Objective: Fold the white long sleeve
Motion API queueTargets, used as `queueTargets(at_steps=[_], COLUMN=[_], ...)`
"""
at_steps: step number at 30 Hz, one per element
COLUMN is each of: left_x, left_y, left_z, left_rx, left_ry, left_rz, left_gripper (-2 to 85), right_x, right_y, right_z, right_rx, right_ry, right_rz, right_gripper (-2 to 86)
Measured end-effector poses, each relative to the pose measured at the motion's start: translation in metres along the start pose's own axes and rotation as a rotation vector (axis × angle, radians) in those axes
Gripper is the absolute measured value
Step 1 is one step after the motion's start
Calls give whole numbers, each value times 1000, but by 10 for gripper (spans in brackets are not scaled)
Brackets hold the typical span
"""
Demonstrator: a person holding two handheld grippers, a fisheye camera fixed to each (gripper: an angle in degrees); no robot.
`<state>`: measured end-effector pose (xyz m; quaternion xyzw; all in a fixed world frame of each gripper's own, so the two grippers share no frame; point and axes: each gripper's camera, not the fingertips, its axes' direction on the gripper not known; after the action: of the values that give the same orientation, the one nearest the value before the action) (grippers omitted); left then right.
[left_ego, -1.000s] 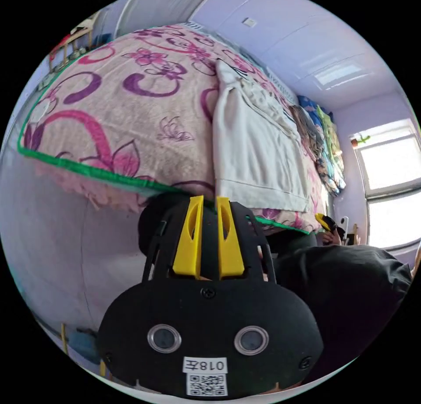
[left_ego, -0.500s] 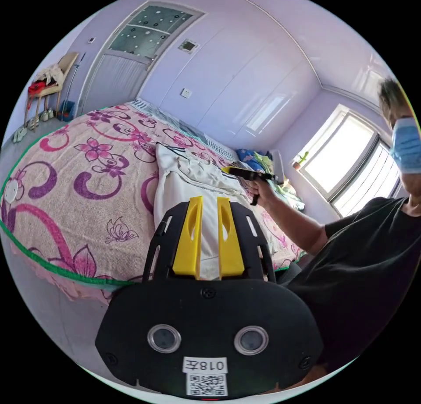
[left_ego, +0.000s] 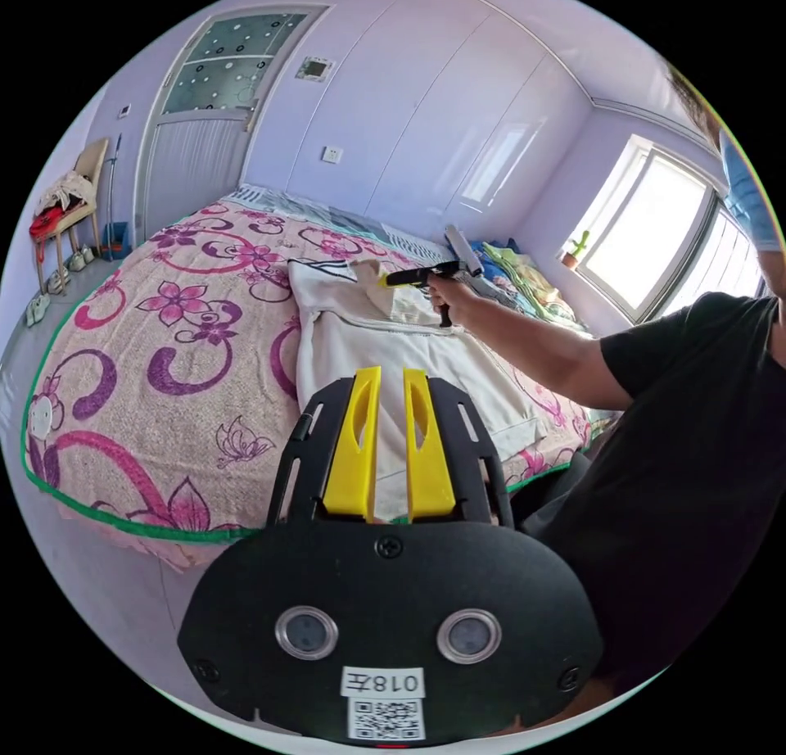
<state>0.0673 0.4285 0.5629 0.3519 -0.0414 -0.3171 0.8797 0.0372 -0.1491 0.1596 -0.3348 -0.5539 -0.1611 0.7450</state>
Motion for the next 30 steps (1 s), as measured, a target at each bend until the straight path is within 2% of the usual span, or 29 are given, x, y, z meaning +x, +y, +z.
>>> queueTargets(at_steps=[2, 6, 11, 14, 16, 22, 24, 26, 28, 30], left_x=[16, 64, 140, 195, 228, 299, 304, 307, 305, 279], left_y=[-17, -68, -139, -171, -180, -166, -154, -150, -152, -180], left_z=[14, 72, 177, 251, 296, 423, 455, 461, 459, 427], left_rx=[-22, -107, -218, -244, -263, -393, -457, -462, -460, -389], left_ry=[6, 57, 77, 40, -3, -350, -456, -466, -460, -314], left_rz=[44, 184, 402, 556, 648, 983, 1080, 1138, 1134, 905], left_gripper=[54, 69, 99, 107, 109, 110, 81, 49, 37, 28], right_x=[44, 114, 193, 232, 254, 313, 317, 318, 318, 319], right_y=[24, 88, 203, 260, 294, 388, 404, 417, 422, 425], right_z=[-61, -167, -304, -343, -351, -312, -299, -291, -292, -295], right_rx=[187, 459, 708, 747, 757, 758, 752, 751, 742, 738], right_ry=[-95, -120, 43, 145, 181, 106, 90, 79, 94, 103], right_rz=[120, 252, 354, 420, 483, 688, 718, 719, 718, 709], right_gripper=[50, 49, 49, 50, 51, 51, 51, 51, 51, 51])
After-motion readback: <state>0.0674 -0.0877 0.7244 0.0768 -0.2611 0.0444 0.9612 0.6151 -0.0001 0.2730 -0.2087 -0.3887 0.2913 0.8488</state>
